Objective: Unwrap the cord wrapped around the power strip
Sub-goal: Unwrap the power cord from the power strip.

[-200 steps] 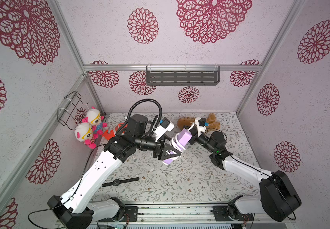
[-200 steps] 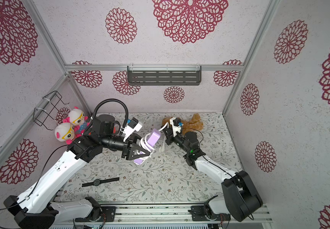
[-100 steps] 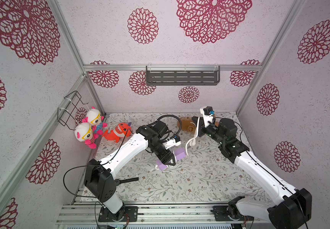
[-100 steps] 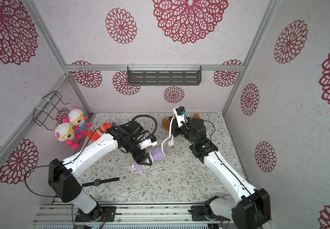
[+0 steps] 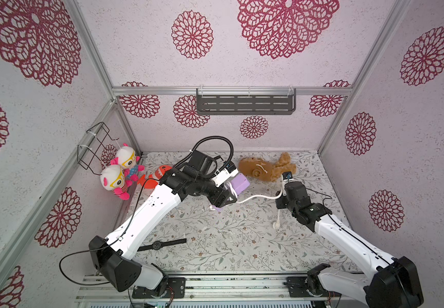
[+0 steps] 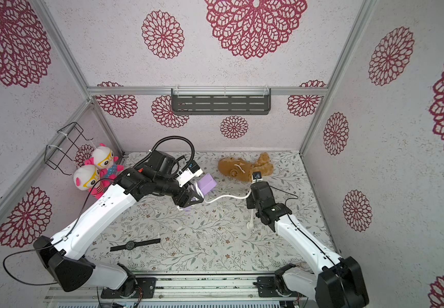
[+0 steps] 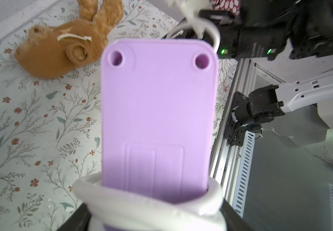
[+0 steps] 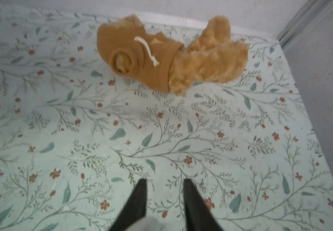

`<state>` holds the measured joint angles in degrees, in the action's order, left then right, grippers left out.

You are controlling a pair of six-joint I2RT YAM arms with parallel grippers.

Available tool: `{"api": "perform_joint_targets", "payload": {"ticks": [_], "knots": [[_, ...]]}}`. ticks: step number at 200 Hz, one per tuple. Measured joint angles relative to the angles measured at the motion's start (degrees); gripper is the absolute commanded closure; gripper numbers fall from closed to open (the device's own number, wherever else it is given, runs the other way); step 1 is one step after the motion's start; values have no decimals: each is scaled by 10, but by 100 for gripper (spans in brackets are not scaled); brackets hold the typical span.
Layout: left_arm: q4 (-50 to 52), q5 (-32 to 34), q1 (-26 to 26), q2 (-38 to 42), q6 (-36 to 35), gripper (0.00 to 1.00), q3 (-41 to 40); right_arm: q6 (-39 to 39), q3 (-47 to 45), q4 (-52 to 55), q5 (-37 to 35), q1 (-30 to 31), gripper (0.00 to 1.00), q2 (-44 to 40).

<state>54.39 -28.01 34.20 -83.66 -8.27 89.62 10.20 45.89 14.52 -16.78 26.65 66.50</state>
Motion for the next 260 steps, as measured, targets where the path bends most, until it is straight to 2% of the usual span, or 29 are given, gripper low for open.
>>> {"api": "perform_joint_targets", "payload": {"ticks": [15, 32, 54, 74, 93, 108, 137, 154, 175, 202, 232, 260], "knots": [[-2, 4, 0, 0, 1, 100, 14, -14, 14, 29, 19, 0, 16, -2], [1, 22, 0, 0, 1, 100, 31, -42, 42, 73, 67, -3, 14, -23], [4, 66, 0, 0, 2, 100, 53, -86, 75, 136, 195, -8, 13, -82], [10, 110, 0, -1, 3, 100, 78, -90, 96, 156, 323, -9, 13, -126], [14, 156, 0, -7, 10, 100, 113, -85, 100, 153, 394, -2, 14, -136], [14, 188, 0, -10, 16, 100, 143, -74, 71, 134, 385, 4, 14, -138], [12, 234, 0, -11, 35, 100, 202, -17, -14, 120, 289, 5, 15, -107], [15, 243, 0, -12, 40, 100, 238, 3, -38, 120, 288, 4, 16, -81], [26, 227, 0, -16, 40, 100, 272, 15, -39, 79, 321, 10, 16, -97], [36, 161, -1, -19, 43, 100, 277, 26, -12, -56, 363, 21, 17, -117], [26, 66, -1, -19, 59, 100, 254, 50, 40, -219, 405, 51, 17, -54], [17, -15, -1, -18, 63, 100, 234, 54, 77, -307, 417, 90, 15, 18]]}}
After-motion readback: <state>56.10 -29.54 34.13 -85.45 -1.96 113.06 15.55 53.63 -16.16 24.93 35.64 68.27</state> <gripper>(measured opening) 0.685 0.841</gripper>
